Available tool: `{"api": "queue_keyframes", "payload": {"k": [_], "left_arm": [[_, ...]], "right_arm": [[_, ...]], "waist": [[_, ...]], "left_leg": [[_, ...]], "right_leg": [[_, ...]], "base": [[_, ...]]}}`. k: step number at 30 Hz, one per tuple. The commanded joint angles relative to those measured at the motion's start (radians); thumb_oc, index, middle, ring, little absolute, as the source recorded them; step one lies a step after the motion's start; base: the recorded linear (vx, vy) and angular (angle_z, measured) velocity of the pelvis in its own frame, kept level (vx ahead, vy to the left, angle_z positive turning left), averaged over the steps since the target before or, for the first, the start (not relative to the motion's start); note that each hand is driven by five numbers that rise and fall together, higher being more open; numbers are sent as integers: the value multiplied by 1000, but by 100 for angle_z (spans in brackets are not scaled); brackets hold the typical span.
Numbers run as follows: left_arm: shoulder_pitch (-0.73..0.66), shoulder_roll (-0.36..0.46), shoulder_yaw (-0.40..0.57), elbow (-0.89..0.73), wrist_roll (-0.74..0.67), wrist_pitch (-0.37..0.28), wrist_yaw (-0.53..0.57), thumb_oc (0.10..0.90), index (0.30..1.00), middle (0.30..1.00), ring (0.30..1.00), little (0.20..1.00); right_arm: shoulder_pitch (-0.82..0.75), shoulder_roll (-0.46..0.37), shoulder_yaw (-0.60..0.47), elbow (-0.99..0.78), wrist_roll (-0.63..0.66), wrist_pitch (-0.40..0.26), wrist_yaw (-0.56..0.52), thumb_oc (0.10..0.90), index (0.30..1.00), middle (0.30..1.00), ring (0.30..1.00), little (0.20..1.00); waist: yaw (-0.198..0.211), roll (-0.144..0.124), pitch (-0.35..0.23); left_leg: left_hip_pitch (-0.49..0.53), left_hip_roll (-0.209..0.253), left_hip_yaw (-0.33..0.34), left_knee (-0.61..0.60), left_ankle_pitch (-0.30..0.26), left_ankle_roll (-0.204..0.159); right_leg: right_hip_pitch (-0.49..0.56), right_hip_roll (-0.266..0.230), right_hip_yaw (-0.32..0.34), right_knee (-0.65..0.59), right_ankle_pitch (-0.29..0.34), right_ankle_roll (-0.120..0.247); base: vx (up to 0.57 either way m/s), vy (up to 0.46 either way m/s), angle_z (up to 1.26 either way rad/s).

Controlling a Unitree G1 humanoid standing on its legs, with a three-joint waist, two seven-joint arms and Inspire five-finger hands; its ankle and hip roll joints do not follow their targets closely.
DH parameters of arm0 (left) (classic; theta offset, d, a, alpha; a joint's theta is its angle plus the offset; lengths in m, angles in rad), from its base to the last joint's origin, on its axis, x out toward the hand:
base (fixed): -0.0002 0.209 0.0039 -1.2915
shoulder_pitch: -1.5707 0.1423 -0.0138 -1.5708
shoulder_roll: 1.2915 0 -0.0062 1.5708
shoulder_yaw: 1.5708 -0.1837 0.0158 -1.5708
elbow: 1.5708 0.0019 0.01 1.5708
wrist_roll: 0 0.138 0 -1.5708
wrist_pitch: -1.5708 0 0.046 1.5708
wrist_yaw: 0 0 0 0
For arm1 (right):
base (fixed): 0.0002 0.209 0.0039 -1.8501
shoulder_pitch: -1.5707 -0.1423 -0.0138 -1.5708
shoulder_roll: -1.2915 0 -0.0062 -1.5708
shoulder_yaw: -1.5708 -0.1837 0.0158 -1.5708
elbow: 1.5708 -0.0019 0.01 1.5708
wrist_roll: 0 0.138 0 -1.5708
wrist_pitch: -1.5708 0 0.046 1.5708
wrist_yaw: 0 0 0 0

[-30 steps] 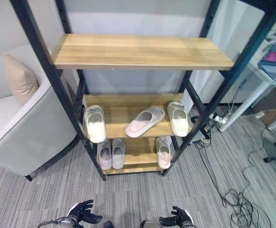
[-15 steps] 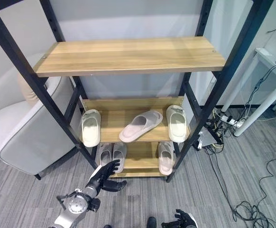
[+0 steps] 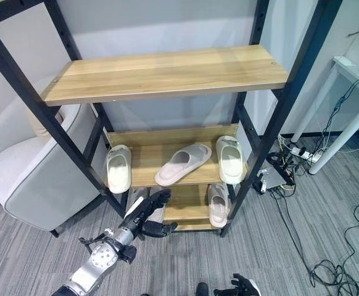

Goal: Arrange the slippers neatly on the shoe rack.

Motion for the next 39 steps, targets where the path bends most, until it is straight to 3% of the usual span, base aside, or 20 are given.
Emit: {"api": "queue_keyframes", "payload": {"k": [1, 6, 14, 25, 39], "left_arm": [[-187, 9, 42, -137, 44, -126, 60, 800, 900, 900, 900, 900], [-331, 18, 60, -124, 151, -132, 158, 800, 900, 900, 900, 900], [-442, 41, 63, -51, 258, -113, 222, 800, 900, 900, 900, 900], [-693, 127, -6, 185, 509, -33, 363, 800, 900, 900, 900, 900], [-916, 202, -46, 415, 532, 27, 472, 800, 900, 900, 900, 900]], "right_arm": [[-27, 8, 39, -20, -11, -36, -11, 800, 900, 900, 900, 900], [-17, -4, 50, -42, -14, -41, -12, 800, 900, 900, 900, 900], [-11, -18, 60, -51, -18, -45, -6, 800, 900, 900, 900, 900], [-60, -66, 71, -82, -16, -61, -15, 800, 900, 900, 900, 900], [-100, -76, 93, -75, 15, -83, -29, 800, 900, 900, 900, 900]], "waist": [[-17, -60, 14], [-40, -48, 13], [-61, -42, 9], [-106, -27, 46], [-136, -24, 71]], "left_leg": [[4, -59, 3, -8, -29, -4], [9, -58, 10, -9, -35, -8], [25, -54, 23, -9, -43, -11], [-36, -53, 39, -9, -42, -20], [-170, -62, 62, -9, -13, -19]], "right_leg": [[55, -16, 21, 8, -116, 58], [55, -18, 26, 8, -117, 62], [61, -12, 44, 8, -123, 61], [-22, -9, 63, 8, -105, 73], [-175, -14, 106, 8, -57, 85]], "base": [[0, 0, 0], [27, 4, 0], [30, -5, -1], [-25, 0, -7], [-28, 4, -7]]}}
